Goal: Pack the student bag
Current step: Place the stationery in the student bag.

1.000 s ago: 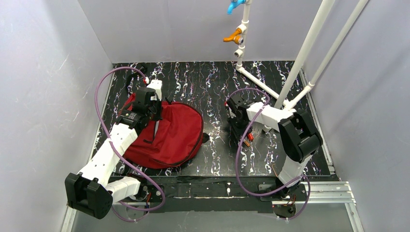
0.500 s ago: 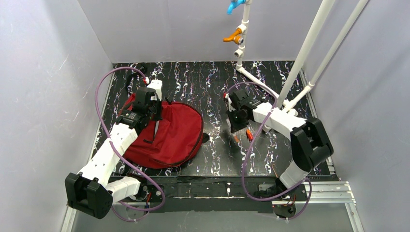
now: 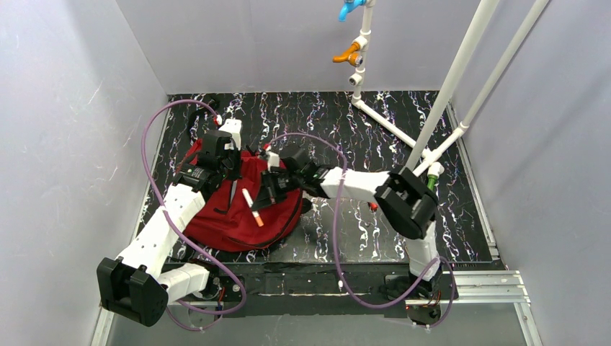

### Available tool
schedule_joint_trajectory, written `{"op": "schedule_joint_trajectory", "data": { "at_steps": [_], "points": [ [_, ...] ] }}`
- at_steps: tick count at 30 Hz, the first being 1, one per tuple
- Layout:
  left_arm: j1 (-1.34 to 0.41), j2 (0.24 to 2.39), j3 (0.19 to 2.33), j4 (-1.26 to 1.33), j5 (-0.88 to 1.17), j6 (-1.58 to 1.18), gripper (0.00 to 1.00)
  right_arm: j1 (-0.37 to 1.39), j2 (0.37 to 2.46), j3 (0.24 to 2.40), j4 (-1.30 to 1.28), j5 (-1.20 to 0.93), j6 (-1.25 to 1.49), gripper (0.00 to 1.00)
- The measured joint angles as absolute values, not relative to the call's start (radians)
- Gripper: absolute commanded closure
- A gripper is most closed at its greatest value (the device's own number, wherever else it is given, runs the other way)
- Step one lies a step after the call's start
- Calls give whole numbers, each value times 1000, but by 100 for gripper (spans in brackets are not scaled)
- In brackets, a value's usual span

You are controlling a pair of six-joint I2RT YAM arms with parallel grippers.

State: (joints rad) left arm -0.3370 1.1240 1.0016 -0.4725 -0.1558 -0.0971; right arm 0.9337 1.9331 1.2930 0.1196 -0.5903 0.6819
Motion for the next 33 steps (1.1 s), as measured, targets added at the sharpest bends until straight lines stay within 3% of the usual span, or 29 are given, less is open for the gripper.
{"op": "schedule_joint_trajectory", "data": {
  "at_steps": [7, 15, 18, 27, 33],
  "points": [
    [-337, 1124, 1002, -472, -156, -97, 100, 957, 2143, 1450, 409, -601, 918, 98],
    [-338, 1124, 1002, -472, -165, -98, 100, 939, 2312, 1643, 505, -498, 965, 94],
    [-338, 1122, 1002, -472, -187, -98, 100, 939, 2343, 1699, 503, -462, 940, 90],
    [-338, 1117, 1002, -471, -221, -96, 100, 943, 2367, 1779, 432, -448, 807, 63],
    [-338, 1117, 1002, -472, -200, -97, 100, 940, 2294, 1707, 392, -431, 750, 57]
  ]
}}
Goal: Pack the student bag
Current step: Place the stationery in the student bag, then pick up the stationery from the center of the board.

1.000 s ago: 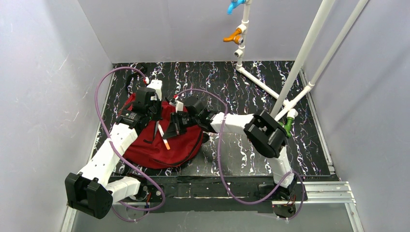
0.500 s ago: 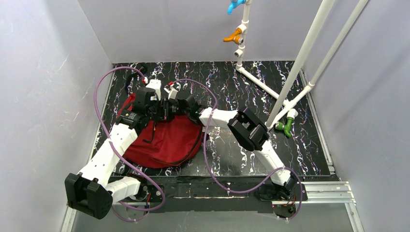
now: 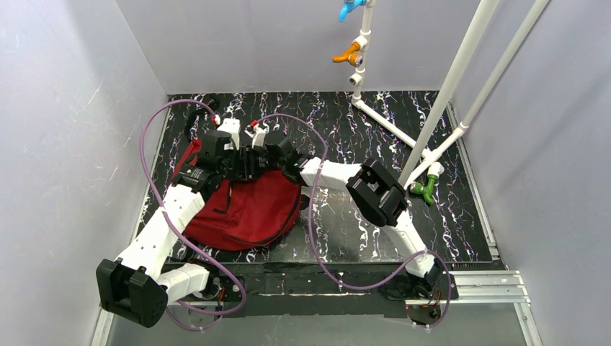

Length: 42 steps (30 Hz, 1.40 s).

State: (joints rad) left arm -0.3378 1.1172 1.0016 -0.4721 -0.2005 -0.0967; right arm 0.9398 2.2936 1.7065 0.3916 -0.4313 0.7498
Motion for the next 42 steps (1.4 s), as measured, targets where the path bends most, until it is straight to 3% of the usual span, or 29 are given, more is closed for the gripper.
{"op": "schedule_joint_trajectory", "data": {
  "at_steps": [11, 17, 21, 26, 33, 37, 42],
  "points": [
    [-338, 1118, 1002, -472, -175, -97, 100, 925, 2143, 1546, 253, -413, 658, 55],
    [-338, 1118, 1002, -472, -172, -97, 100, 894, 1958, 1435, 64, -343, 514, 47],
    [-338, 1118, 1002, -472, -171, -97, 100, 854, 1818, 1375, -144, -205, 383, 38],
    [-338, 1118, 1002, -473, -166, -97, 100, 820, 1699, 1283, -419, 155, 262, 31],
    [-338, 1119, 1002, -473, -150, -97, 100, 784, 1678, 1214, -745, 529, 281, 24],
    [-338, 1120, 1002, -473, -148, -97, 100, 747, 1677, 1203, -800, 590, 297, 24],
    [-338, 1120, 1002, -473, -148, -97, 100, 670, 1676, 1136, -766, 503, 289, 25]
  ]
}}
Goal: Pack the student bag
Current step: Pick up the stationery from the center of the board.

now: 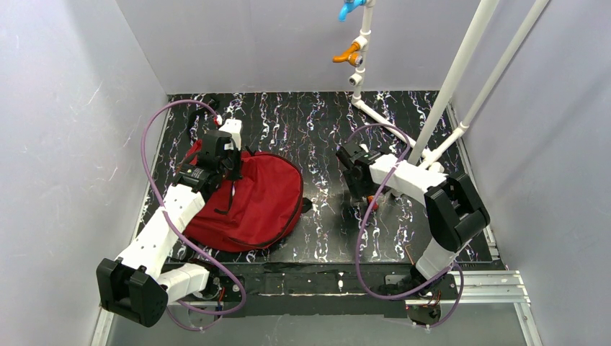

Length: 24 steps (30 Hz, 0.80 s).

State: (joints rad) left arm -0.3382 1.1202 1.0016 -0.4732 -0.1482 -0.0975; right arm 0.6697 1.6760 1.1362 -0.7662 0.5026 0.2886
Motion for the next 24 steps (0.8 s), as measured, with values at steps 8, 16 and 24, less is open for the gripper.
{"op": "schedule_joint_trajectory", "data": {
  "at_steps": [8, 16, 24],
  "points": [
    [-338, 1120, 1002, -473, -148, -97, 100, 589, 1676, 1055, -692, 369, 278, 43],
    [-340, 1120, 1002, -474, -149, -97, 100, 583, 1678, 1031, -645, 257, 268, 67],
    [-341, 1121, 1002, -475, -149, -97, 100, 580, 1684, 1034, -607, 140, 257, 87]
  ]
}}
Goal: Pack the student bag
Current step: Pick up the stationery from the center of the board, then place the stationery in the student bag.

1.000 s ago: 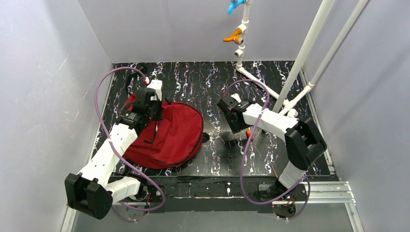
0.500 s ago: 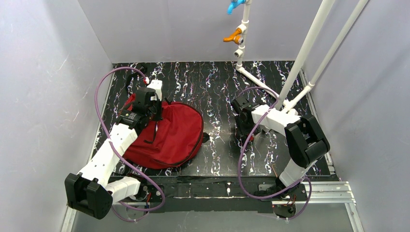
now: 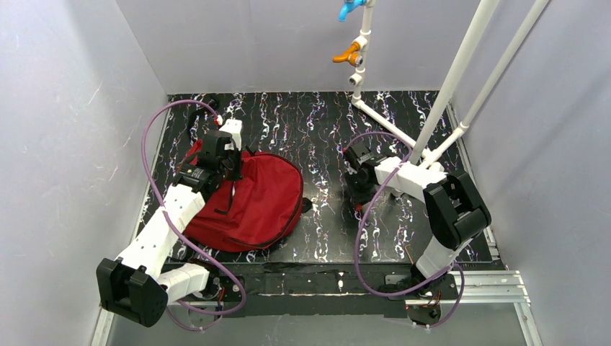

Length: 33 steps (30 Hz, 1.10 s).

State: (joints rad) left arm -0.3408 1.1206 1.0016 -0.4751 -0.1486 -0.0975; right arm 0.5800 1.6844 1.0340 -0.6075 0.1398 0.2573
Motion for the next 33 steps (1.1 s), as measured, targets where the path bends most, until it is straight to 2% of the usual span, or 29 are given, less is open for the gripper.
{"op": "schedule_joint_trajectory", "data": {
  "at_steps": [4, 8, 13, 20, 29, 33],
  "points": [
    [-342, 1121, 1002, -475, -149, -97, 100, 583, 1657, 1008, -494, -73, 265, 86],
    [-342, 1123, 1002, -476, -148, -97, 100, 604, 1566, 912, -189, -416, 402, 86],
    [-343, 1123, 1002, -475, -148, -97, 100, 747, 1647, 991, 134, -649, 565, 85],
    [-343, 1123, 1002, -476, -149, -97, 100, 903, 1894, 1245, 333, -650, 707, 85],
    [-344, 1101, 1002, -475, -150, -97, 100, 952, 2231, 1577, 400, -554, 756, 81],
    [-345, 1100, 1001, -476, -181, -97, 100, 958, 2335, 1720, 397, -539, 748, 72]
  ]
}}
